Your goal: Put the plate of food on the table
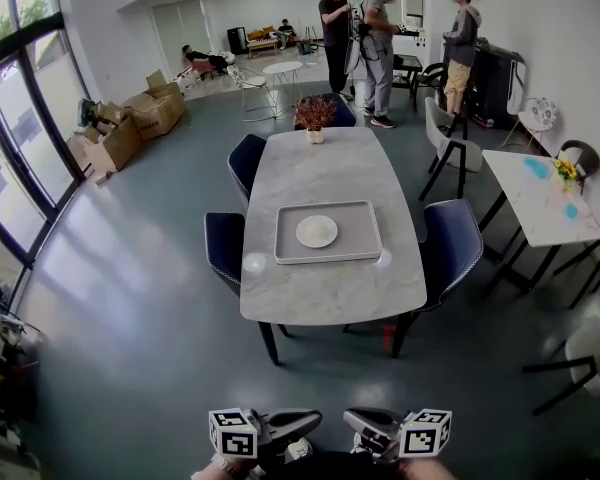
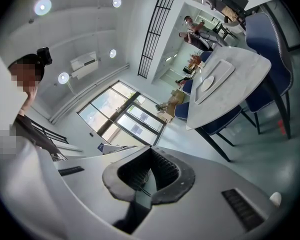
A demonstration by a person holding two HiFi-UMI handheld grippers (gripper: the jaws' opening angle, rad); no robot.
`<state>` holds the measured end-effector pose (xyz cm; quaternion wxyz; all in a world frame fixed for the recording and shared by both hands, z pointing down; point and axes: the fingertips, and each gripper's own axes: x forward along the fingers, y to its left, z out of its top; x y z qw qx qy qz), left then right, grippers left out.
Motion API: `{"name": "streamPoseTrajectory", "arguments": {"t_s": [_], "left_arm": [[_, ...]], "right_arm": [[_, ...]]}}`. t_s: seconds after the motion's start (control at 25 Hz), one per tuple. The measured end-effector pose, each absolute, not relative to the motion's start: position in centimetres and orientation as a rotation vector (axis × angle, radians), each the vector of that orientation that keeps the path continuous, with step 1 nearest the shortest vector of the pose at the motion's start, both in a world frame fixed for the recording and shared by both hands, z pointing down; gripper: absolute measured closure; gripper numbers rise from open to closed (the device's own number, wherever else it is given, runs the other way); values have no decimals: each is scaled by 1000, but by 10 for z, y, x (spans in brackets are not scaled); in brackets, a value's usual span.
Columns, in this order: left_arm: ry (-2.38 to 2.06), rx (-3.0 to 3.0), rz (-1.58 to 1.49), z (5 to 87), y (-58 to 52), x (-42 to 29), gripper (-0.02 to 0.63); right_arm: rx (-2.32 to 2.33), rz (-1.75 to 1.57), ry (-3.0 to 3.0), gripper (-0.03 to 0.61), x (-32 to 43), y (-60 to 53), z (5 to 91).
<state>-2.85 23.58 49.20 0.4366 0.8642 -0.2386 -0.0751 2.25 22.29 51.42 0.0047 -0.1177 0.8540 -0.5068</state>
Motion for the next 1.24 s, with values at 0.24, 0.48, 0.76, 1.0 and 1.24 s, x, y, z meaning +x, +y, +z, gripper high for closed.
{"name": "streamPoseTrajectory", "arguments": {"t_s": [0.24,0.48,0.76,1.0,1.24], "left_arm": [[-598,2145,-193,493,237,-33,606],[-608,2141,-202,493,236,-37,606],[-614,2136,-210,492,236,-37,606],[-612,2140,-213,493,235,-36,606],[-607,2134,-221,488,232,-33,606]], "right_arm": [[-344,-1567,2682,569,16,223,513],[-336,-1579,2697,569,13,224,515],[-362,-1583,2712,569,13,223,518],[-357,-1575,2708,569,15,223,517],[-350,-1571,2693,569,18,220,513]]}}
